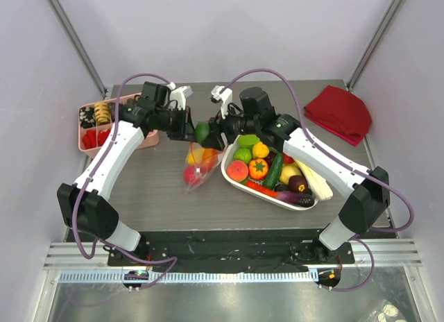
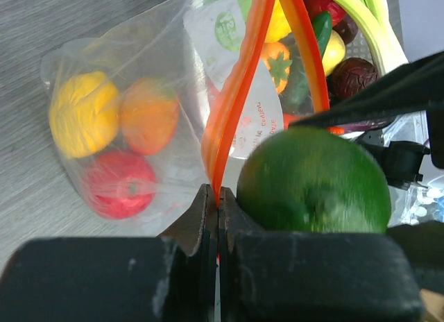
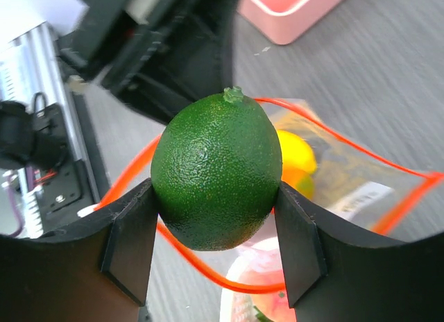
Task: Place the food in the zip-top bag and seal the zipper
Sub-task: Place the fake fruit in the zipper food storage bag, then pick up the fake fruit from the bin.
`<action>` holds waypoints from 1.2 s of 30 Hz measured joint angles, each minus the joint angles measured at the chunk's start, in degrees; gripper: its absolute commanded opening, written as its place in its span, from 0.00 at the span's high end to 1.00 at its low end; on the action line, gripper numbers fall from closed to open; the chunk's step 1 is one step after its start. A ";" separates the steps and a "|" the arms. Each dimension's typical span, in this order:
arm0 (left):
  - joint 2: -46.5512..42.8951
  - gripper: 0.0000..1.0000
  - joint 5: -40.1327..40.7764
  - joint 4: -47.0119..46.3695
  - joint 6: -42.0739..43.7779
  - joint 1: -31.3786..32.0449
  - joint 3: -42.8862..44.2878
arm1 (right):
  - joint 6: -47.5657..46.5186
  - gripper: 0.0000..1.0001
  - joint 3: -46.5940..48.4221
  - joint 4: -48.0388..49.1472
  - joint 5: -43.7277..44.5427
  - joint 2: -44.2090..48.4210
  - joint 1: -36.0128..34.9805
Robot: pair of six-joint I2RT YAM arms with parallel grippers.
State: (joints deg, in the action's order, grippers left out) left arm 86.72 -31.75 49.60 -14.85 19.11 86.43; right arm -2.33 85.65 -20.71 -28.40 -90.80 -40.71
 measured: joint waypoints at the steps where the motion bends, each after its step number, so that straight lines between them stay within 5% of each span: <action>1: 0.02 1.00 0.00 0.02 -0.07 -0.13 0.00 | -0.09 0.33 -0.20 0.33 0.61 0.00 0.02; 6: 0.09 1.00 -0.09 0.02 -0.35 -0.11 0.04 | 0.46 0.01 -0.44 1.84 4.24 0.00 0.26; 14: 0.72 1.00 -0.35 0.02 -1.33 -0.15 0.44 | 1.01 0.00 0.22 0.74 6.71 0.59 2.45; 19: 0.76 1.00 -0.44 0.15 -1.40 -0.52 0.61 | -1.95 0.01 0.31 -2.36 4.50 3.67 11.39; 23: 0.79 1.00 -0.46 0.39 -1.40 -0.74 0.87 | -11.52 0.04 -0.59 -6.25 6.62 5.97 15.98; 36: 1.92 1.00 -0.92 0.39 -1.66 -0.76 1.49 | -44.83 0.05 -6.93 -11.15 9.05 -1.14 14.88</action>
State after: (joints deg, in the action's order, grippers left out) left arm 88.64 -32.67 50.00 -16.51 18.35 87.92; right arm -47.16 78.72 -31.86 -19.35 -91.94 -25.82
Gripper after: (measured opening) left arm 0.018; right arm 0.944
